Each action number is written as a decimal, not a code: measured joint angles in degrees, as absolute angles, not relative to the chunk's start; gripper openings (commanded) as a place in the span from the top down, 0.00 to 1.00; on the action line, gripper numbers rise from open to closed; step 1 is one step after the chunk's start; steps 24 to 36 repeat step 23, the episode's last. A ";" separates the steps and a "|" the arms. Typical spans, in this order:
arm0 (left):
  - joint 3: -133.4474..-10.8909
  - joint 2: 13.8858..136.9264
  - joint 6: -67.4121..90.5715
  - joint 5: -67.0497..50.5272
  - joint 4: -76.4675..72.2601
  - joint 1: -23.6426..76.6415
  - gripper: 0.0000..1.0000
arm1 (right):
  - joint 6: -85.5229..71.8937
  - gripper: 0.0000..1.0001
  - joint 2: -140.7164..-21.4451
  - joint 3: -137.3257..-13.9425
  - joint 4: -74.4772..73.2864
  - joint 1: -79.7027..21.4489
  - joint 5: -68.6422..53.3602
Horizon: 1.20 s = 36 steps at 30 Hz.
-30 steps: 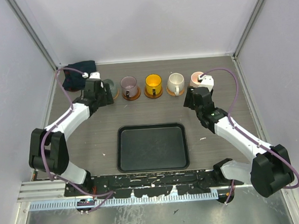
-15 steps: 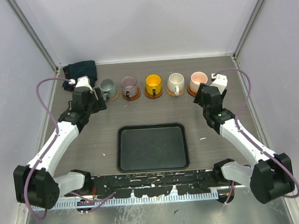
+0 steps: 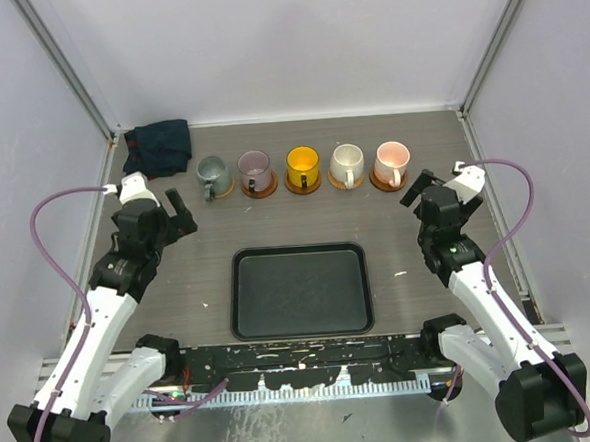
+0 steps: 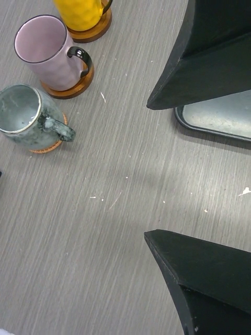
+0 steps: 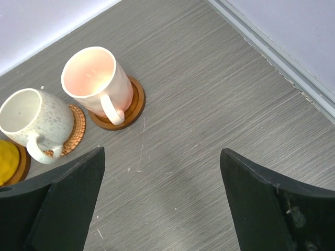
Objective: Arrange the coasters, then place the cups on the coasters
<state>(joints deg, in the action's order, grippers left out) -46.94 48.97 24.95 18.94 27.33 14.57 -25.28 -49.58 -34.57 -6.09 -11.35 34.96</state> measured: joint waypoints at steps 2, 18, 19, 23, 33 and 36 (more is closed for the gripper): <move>-46.94 47.86 25.80 19.29 28.60 14.57 0.02 | -25.58 0.00 -49.56 -34.57 -6.52 -11.35 34.92; -42.78 36.84 28.91 19.64 35.22 14.57 0.02 | -27.03 0.00 -48.21 -34.57 -9.28 -11.35 34.87; -42.78 36.73 29.08 19.97 35.55 14.57 0.02 | -27.11 0.00 -48.18 -34.57 -9.28 -11.35 34.85; -42.61 36.67 29.21 21.58 36.95 14.57 0.02 | -27.18 0.00 -48.25 -34.57 -9.37 -11.35 34.63; -42.61 36.67 29.21 21.58 36.95 14.57 0.02 | -27.18 0.00 -48.25 -34.57 -9.37 -11.35 34.63; -42.61 36.67 29.21 21.58 36.95 14.57 0.02 | -27.18 0.00 -48.25 -34.57 -9.37 -11.35 34.63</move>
